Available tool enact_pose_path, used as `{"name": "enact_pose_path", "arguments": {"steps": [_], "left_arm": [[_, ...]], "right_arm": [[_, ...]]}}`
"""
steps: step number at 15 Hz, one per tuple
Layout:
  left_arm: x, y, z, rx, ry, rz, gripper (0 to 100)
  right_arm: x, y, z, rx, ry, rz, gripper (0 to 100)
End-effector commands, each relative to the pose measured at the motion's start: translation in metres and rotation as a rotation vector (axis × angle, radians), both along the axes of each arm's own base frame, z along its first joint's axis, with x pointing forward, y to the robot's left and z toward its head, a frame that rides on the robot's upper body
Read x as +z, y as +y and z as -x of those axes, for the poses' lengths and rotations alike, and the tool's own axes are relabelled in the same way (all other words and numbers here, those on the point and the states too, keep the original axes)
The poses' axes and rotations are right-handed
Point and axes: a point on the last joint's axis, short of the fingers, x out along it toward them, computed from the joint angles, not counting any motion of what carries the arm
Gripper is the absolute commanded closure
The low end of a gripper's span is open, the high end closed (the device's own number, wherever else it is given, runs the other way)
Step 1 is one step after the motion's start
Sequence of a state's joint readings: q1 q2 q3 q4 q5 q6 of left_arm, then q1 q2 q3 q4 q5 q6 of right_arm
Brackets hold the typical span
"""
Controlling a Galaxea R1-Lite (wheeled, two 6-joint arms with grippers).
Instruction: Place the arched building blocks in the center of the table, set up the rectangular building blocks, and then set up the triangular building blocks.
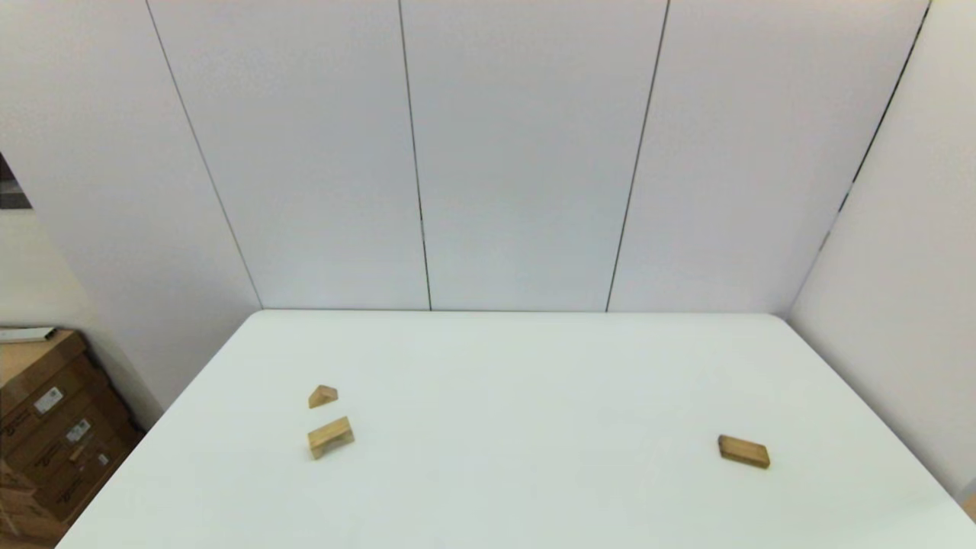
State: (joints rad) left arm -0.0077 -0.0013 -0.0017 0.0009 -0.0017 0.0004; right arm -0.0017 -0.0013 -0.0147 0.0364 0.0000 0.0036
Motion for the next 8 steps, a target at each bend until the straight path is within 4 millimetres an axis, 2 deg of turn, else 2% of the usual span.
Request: {"name": "enact_pose_path", "arguments": {"steps": [1, 8], "left_arm": [[-0.0001, 0.0, -0.0001, 0.0, 0.002, -0.001, 0], [-0.0001, 0.0, -0.0001, 0.0, 0.002, -0.001, 0]], "right_arm": [[-0.0003, 0.0, -0.0002, 0.0, 0.003, 0.001, 0], [0.0002, 0.0, 0.0, 0.0, 0.001, 0.001, 0]]}}
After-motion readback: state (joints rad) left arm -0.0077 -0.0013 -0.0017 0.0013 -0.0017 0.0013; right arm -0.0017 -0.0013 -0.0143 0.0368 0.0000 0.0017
